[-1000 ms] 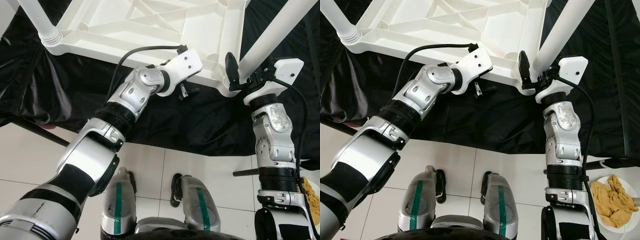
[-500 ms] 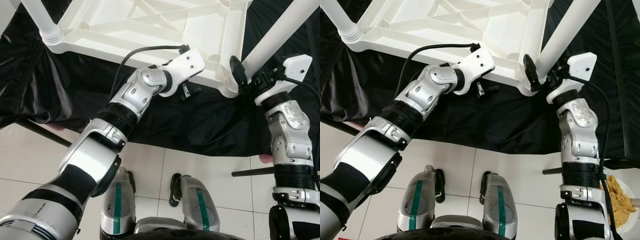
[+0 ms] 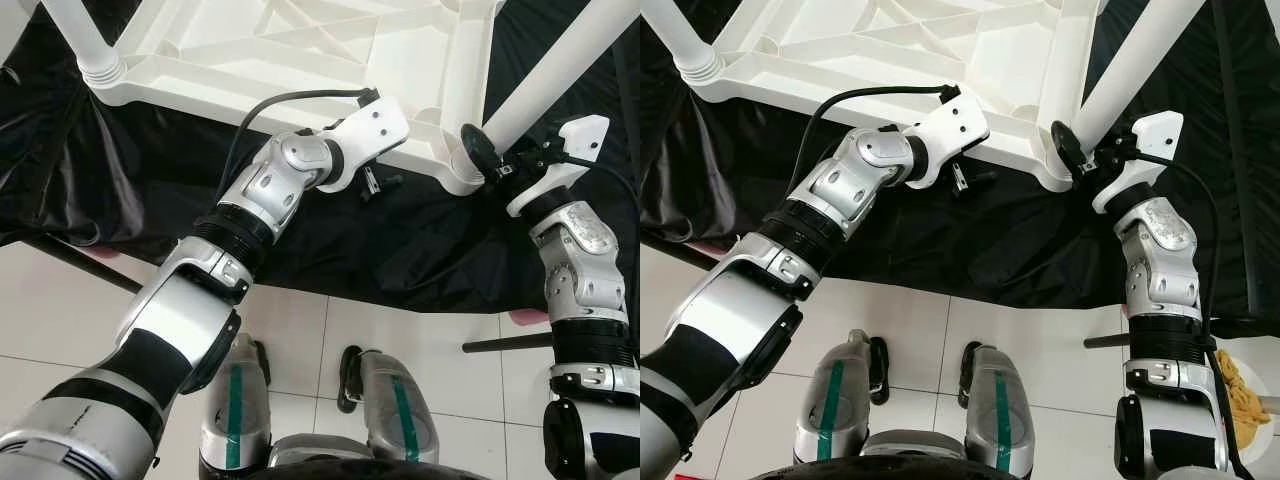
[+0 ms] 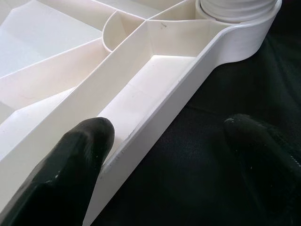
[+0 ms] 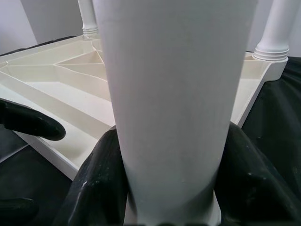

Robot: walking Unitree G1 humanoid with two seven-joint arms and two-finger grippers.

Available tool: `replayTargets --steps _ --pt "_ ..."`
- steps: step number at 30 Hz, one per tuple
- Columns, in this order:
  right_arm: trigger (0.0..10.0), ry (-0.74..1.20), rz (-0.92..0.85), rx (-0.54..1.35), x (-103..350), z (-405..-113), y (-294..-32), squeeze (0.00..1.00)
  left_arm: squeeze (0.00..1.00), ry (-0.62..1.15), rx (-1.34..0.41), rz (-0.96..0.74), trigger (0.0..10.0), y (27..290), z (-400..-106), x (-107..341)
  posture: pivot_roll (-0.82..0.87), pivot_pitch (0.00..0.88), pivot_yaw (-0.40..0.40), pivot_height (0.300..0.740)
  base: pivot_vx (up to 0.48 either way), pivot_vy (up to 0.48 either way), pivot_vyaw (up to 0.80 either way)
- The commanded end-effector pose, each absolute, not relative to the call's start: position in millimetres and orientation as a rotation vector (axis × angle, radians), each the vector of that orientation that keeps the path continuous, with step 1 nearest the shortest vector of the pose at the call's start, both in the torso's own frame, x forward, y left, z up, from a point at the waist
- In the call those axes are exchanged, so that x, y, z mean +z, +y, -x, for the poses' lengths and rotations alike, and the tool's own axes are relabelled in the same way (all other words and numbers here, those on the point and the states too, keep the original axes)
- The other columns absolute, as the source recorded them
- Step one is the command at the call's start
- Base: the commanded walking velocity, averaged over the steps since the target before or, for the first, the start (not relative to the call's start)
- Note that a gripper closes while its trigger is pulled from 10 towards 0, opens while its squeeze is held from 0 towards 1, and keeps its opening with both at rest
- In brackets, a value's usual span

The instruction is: Building children table

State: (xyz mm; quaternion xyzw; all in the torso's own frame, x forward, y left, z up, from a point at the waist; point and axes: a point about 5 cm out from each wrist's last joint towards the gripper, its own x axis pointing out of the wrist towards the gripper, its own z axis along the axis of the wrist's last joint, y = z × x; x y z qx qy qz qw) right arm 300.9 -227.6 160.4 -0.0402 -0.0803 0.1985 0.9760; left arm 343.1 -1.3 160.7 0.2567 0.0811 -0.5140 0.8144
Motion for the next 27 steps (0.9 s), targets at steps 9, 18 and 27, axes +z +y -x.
replayTargets --steps 9,18,27 --pt "0.0 -0.172 -0.022 0.318 158.3 -302.8 -228.6 0.00 0.00 0.198 -1.100 -0.561 10.0 0.0 -339.0 155.0 0.02 0.075 -0.045 0.740 0.000 0.000 0.00" --pt "0.0 -0.097 -0.069 0.008 146.3 -309.3 -225.3 0.00 0.00 0.197 -1.107 -0.530 10.0 -6.5 -332.7 152.3 0.02 0.063 -0.045 0.740 0.000 0.000 0.00" --pt "0.0 -0.073 -0.101 -0.197 140.8 -312.1 -213.1 0.00 0.00 0.207 -1.114 -0.512 10.0 -11.1 -328.3 148.7 0.02 0.052 -0.043 0.740 0.000 0.000 0.00"
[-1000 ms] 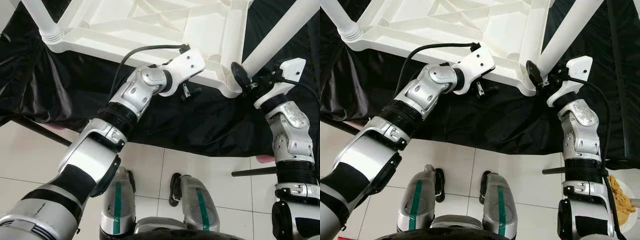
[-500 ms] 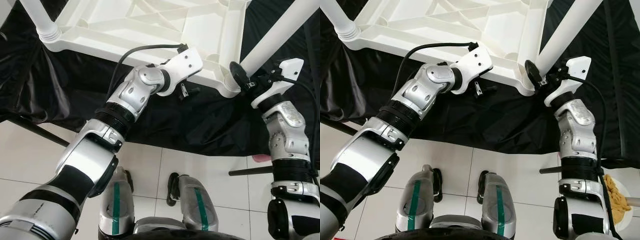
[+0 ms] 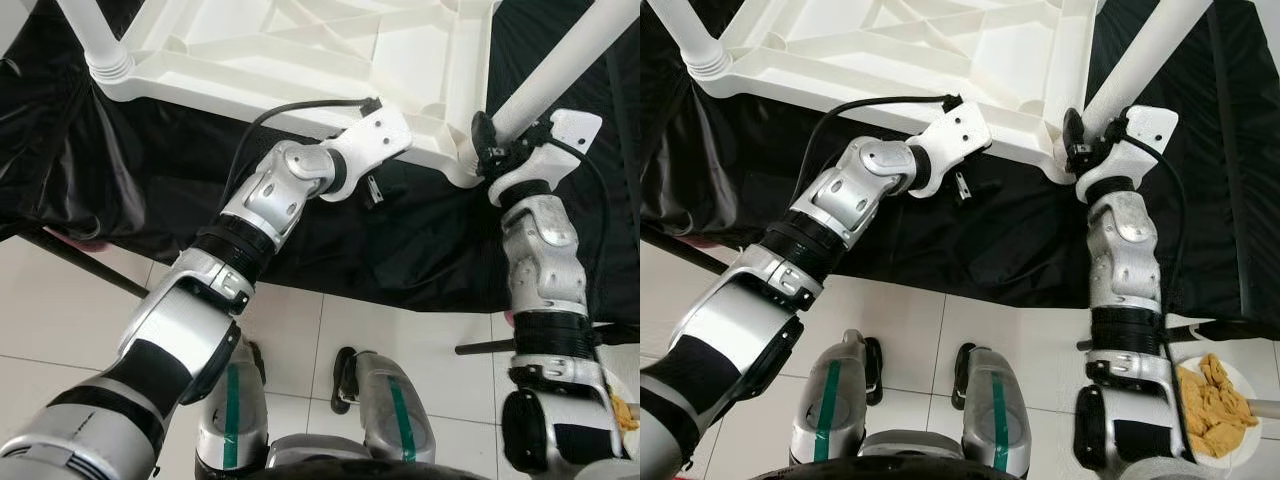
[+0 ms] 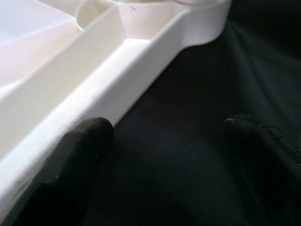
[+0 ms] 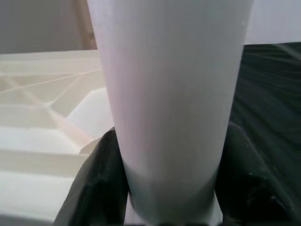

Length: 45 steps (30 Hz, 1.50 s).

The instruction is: Building children table

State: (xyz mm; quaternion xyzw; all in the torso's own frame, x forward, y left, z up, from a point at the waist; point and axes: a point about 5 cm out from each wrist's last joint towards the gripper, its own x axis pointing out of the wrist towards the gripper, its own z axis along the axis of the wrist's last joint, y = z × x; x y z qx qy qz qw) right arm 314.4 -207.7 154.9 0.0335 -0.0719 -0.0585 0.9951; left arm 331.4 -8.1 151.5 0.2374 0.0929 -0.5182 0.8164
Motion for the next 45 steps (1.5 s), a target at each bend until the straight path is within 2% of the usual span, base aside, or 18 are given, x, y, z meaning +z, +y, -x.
replayTargets --steps 1,6,11,16,20,21,22,29,36,39,45 --pt "0.0 -0.073 -0.101 -0.197 140.8 -312.1 -213.1 0.00 0.00 0.207 -1.114 -0.512 10.0 -11.1 -328.3 148.7 0.02 0.052 -0.043 0.740 0.000 0.000 0.00" --pt "0.0 -0.047 -0.145 -0.255 133.9 -312.7 -190.3 0.00 0.00 0.206 -1.113 -0.506 10.0 -13.5 -327.5 149.3 0.03 0.043 -0.044 0.740 0.000 0.000 0.00" --pt "0.0 -0.043 -0.165 -0.237 133.5 -311.6 -178.5 0.00 0.00 0.184 -1.117 -0.505 10.0 -12.0 -329.3 156.5 0.02 0.037 -0.043 0.740 0.000 0.000 0.00" --pt "0.0 -0.042 -0.164 -0.239 133.6 -311.2 -177.4 0.00 0.00 0.173 -1.120 -0.506 10.0 -10.8 -330.3 159.8 0.02 0.036 -0.043 0.740 0.000 0.000 0.00" --pt "0.0 -0.032 -0.140 -0.260 132.1 -307.0 -182.1 0.00 0.00 0.096 -1.075 -0.481 10.0 -3.4 -345.9 186.0 0.02 0.035 -0.046 0.740 0.000 0.000 0.00" --pt "2.2 -0.029 -0.139 -0.261 131.6 -306.3 -182.3 0.00 0.00 0.084 -1.065 -0.479 10.0 -2.4 -348.5 189.4 0.02 0.035 -0.046 0.740 0.000 0.000 0.00" --pt "10.0 -0.027 -0.139 -0.263 131.4 -306.0 -182.0 0.00 0.00 0.081 -1.062 -0.480 10.0 -2.2 -349.3 190.3 0.02 0.035 -0.046 0.740 0.000 0.000 0.00" --pt "10.0 -0.019 -0.144 -0.261 130.3 -302.7 -180.7 0.00 0.00 0.084 -0.991 -0.496 10.0 -3.3 -358.3 188.9 0.00 0.040 -0.044 0.740 0.000 0.000 0.00" --pt "10.0 -0.026 -0.144 -0.276 134.1 -300.5 -183.3 0.00 0.00 0.156 -0.876 -0.642 10.0 -8.3 -364.9 163.3 -0.01 0.056 -0.034 0.740 0.000 0.000 0.00" --pt "10.0 -0.026 -0.146 -0.278 134.4 -300.4 -183.7 0.00 0.00 0.165 -0.865 -0.660 10.0 -8.0 -365.4 160.5 -0.01 0.056 -0.034 0.740 0.000 0.000 0.00" --pt "10.0 -0.030 -0.153 -0.289 136.5 -299.5 -184.8 0.00 0.00 0.237 -0.825 -0.801 10.0 -2.3 -364.6 137.9 -0.02 0.068 -0.019 0.740 0.000 0.000 0.00"
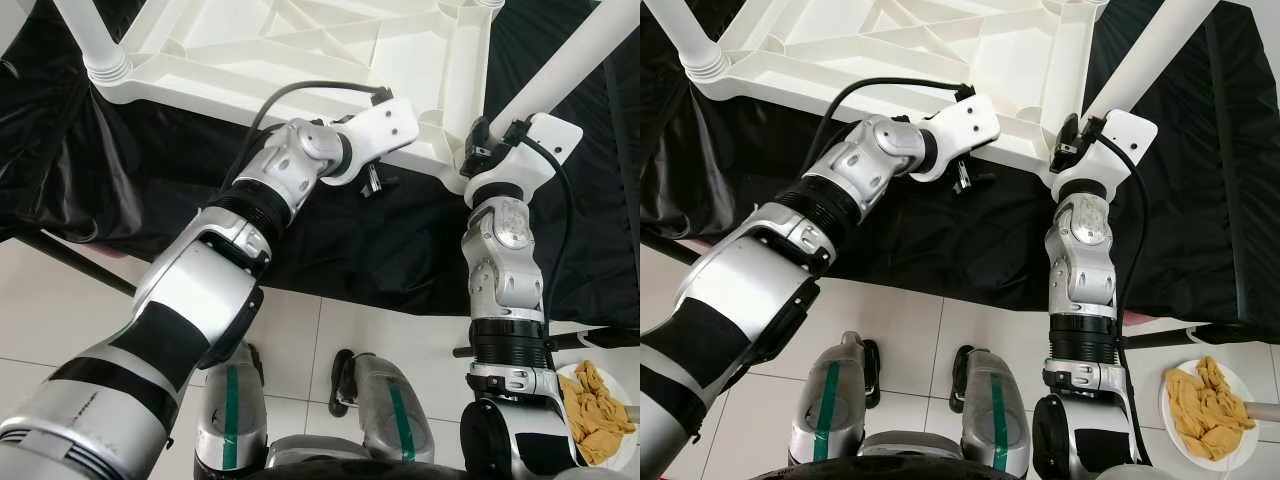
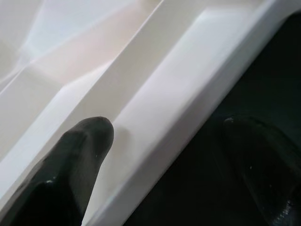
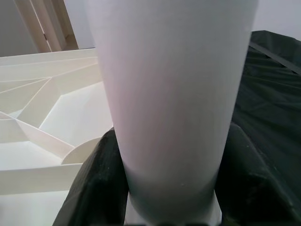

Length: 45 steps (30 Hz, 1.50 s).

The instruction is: Building children table

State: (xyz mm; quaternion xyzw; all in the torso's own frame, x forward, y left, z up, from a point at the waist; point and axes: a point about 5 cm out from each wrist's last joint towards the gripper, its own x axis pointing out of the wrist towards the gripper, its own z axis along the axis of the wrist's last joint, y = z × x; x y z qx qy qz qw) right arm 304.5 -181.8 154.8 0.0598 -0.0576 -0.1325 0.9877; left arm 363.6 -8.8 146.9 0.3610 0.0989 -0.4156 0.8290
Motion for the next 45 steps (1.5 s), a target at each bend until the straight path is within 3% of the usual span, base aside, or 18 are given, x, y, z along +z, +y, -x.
replayTargets --steps 1,8,9,10,12,13,19,25,37,44,45 --pt "10.0 -0.030 -0.154 -0.290 136.7 -299.3 -184.7 0.00 0.00 0.244 -0.828 -0.816 10.0 -1.5 -364.4 136.3 -0.02 0.068 -0.019 0.740 0.000 0.000 0.00" --pt "10.0 -0.030 -0.154 -0.294 137.3 -298.6 -185.2 0.00 0.00 0.266 -0.922 -0.782 9.7 -1.2 -362.2 134.5 -0.02 0.071 -0.016 0.740 0.000 0.000 0.00" --pt "10.0 -0.029 -0.154 -0.295 137.1 -298.6 -185.5 0.00 0.00 0.274 -0.938 -0.781 8.8 -0.5 -361.8 133.9 -0.02 0.071 -0.016 0.740 0.000 0.000 0.00" --pt "10.0 -0.030 -0.154 -0.295 137.3 -298.8 -185.8 0.00 0.00 0.279 -0.964 -0.775 2.0 -0.3 -361.2 134.0 -0.02 0.077 -0.016 0.740 0.000 0.000 0.00" --pt "10.0 -0.030 -0.153 -0.296 137.7 -298.9 -186.0 0.00 0.00 0.280 -0.991 -0.771 2.0 -0.4 -360.5 134.2 -0.02 0.077 -0.016 0.740 0.000 0.000 0.00" --pt "10.0 -0.030 -0.152 -0.297 138.0 -299.2 -186.4 0.00 0.00 0.277 -1.002 -0.781 0.0 -1.3 -359.6 133.2 -0.02 0.077 -0.015 0.740 0.000 0.000 0.00" --pt "10.0 -0.031 -0.151 -0.299 138.6 -299.4 -187.0 0.00 0.00 0.273 -1.043 -0.797 0.0 -3.2 -356.2 129.8 -0.02 0.076 -0.014 0.740 0.000 0.000 0.00" --pt "10.0 -0.033 -0.148 -0.303 139.5 -300.1 -189.0 0.00 0.00 0.260 -1.228 -0.797 0.0 -10.2 -341.5 123.9 -0.02 0.077 -0.014 0.740 0.000 0.000 0.00" --pt "10.0 -0.045 -0.149 -0.302 141.1 -301.0 -190.8 0.00 0.00 0.240 -1.418 -0.793 0.0 -13.2 -323.7 118.5 -0.02 0.078 -0.009 0.740 0.000 0.000 0.00" --pt "10.0 -0.055 -0.155 -0.298 141.8 -301.5 -192.0 0.00 0.00 0.238 -1.421 -0.771 0.0 -13.9 -321.2 118.1 -0.02 0.078 -0.008 0.740 0.000 0.000 0.00" --pt "10.0 -0.057 -0.154 -0.293 141.9 -301.8 -192.4 0.00 0.00 0.234 -1.406 -0.772 10.0 -14.5 -321.8 117.7 -0.01 0.078 -0.009 0.740 0.000 0.000 0.00"
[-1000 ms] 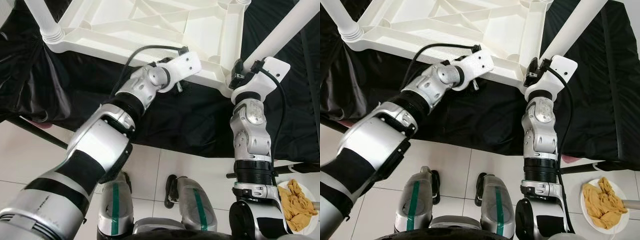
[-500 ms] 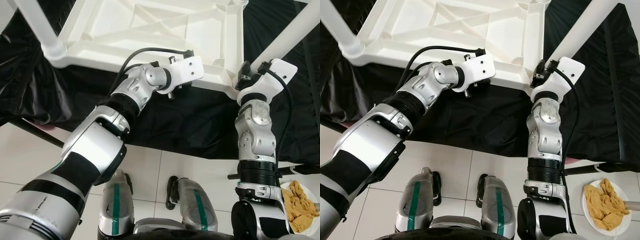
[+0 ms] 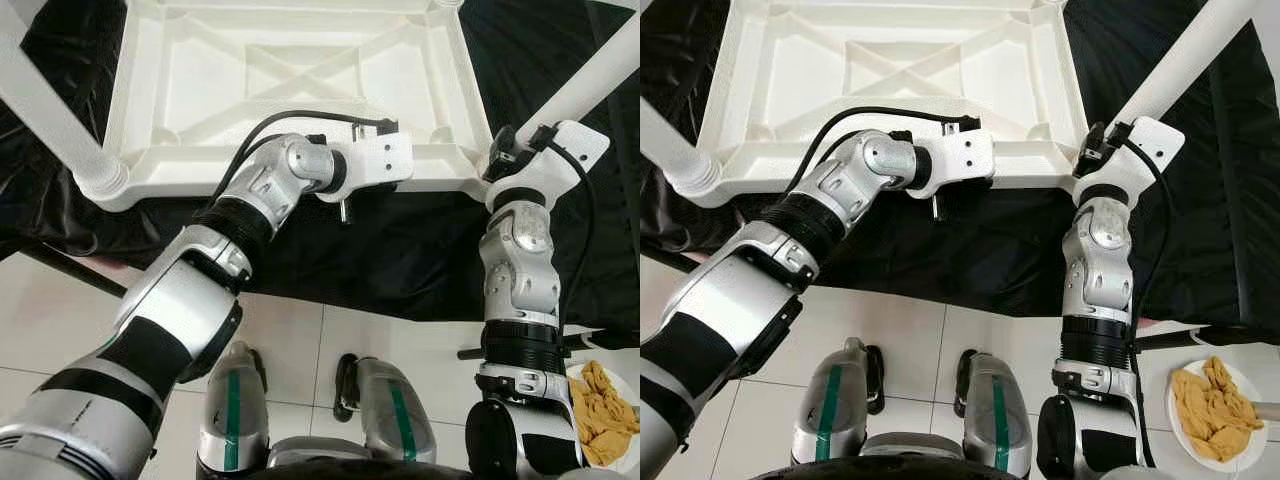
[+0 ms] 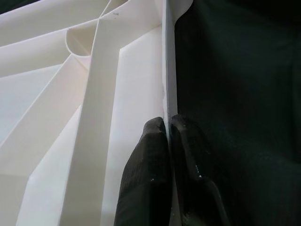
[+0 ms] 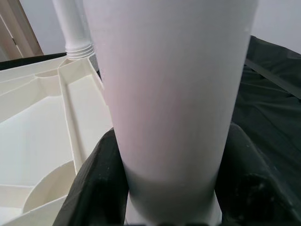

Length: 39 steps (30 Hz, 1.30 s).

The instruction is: Building children table

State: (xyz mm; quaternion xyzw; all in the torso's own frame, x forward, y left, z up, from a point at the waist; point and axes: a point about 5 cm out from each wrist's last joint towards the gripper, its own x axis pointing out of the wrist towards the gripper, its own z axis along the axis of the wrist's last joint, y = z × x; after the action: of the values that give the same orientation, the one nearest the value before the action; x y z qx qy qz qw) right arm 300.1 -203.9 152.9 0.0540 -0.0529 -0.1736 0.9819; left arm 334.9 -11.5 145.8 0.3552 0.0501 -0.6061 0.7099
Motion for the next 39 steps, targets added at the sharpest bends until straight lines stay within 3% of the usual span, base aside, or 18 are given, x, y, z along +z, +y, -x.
replayTargets --steps 1,8,9,10,14,15,16,22,23,24,25,31,32,39 --pt "10.0 -0.058 -0.154 -0.288 142.0 -302.3 -192.8 0.00 0.00 0.243 -1.376 -0.768 10.0 -14.9 -323.6 117.0 -0.01 0.077 -0.009 0.740 0.000 0.000 0.00" --pt "10.0 -0.065 -0.149 -0.255 142.8 -304.3 -194.0 0.00 0.00 0.228 -1.258 -0.698 10.0 -15.9 -331.1 121.7 -0.01 0.074 -0.012 0.740 0.000 0.000 0.00" --pt "10.0 -0.068 -0.150 -0.254 143.1 -304.1 -195.0 0.28 0.00 0.227 -1.245 -0.684 10.0 -15.8 -331.9 122.5 -0.01 0.071 -0.015 0.740 0.000 0.000 0.00" --pt "10.0 -0.072 -0.157 -0.253 143.5 -303.7 -196.3 1.00 0.00 0.222 -1.235 -0.667 10.0 -15.7 -332.4 123.6 -0.01 0.071 -0.015 0.740 0.000 0.000 0.00" --pt "10.0 -0.079 -0.148 -0.253 144.7 -303.6 -198.5 1.00 0.00 0.227 -1.228 -0.662 10.0 -15.3 -332.4 123.2 -0.01 0.070 -0.020 0.740 0.000 0.000 0.00" --pt "10.0 -0.088 -0.147 -0.248 145.8 -303.6 -199.4 0.90 0.00 0.230 -1.228 -0.664 10.0 -15.2 -331.9 122.7 -0.01 0.068 -0.020 0.740 0.000 0.000 0.00" --pt "10.0 -0.100 -0.147 -0.238 147.7 -303.9 -199.9 0.00 0.00 0.233 -1.228 -0.670 10.0 -15.3 -331.6 122.2 -0.01 0.068 -0.020 0.740 0.000 0.000 0.00" --pt "10.0 -0.125 -0.151 -0.220 152.2 -305.0 -200.7 0.00 0.00 0.254 -1.235 -0.666 10.0 -16.0 -330.6 120.3 -0.01 0.063 -0.019 0.740 0.000 0.000 0.00" --pt "10.0 -0.126 -0.151 -0.218 152.5 -305.2 -200.7 0.00 0.46 0.257 -1.238 -0.670 10.0 -16.2 -330.4 119.9 -0.01 0.063 -0.018 0.740 0.000 0.000 0.00" --pt "10.0 -0.126 -0.151 -0.218 152.5 -305.2 -200.7 0.00 0.46 0.257 -1.238 -0.670 10.0 -16.2 -330.4 119.9 -0.01 0.063 -0.018 0.740 0.000 0.000 0.00" --pt "10.0 -0.131 -0.152 -0.213 153.1 -305.3 -200.5 0.00 1.00 0.267 -1.240 -0.668 10.0 -16.4 -330.3 119.3 -0.01 0.066 -0.016 0.740 0.000 0.000 0.00" --pt "10.0 -0.142 -0.161 -0.209 154.4 -304.6 -201.0 0.00 1.00 0.307 -1.244 -0.718 10.0 -16.7 -329.7 115.4 -0.01 0.070 -0.014 0.740 0.000 0.000 0.00" --pt "10.0 -0.144 -0.163 -0.209 154.7 -304.5 -201.4 0.00 0.00 0.312 -1.243 -0.732 10.0 -17.0 -329.7 114.8 -0.01 0.073 -0.012 0.740 0.000 0.000 0.00" --pt "10.0 -0.181 -0.157 -0.181 160.9 -304.3 -206.5 0.00 0.00 0.311 -1.239 -0.734 10.0 -17.9 -330.7 117.5 -0.01 0.076 -0.009 0.740 0.000 0.000 0.00"
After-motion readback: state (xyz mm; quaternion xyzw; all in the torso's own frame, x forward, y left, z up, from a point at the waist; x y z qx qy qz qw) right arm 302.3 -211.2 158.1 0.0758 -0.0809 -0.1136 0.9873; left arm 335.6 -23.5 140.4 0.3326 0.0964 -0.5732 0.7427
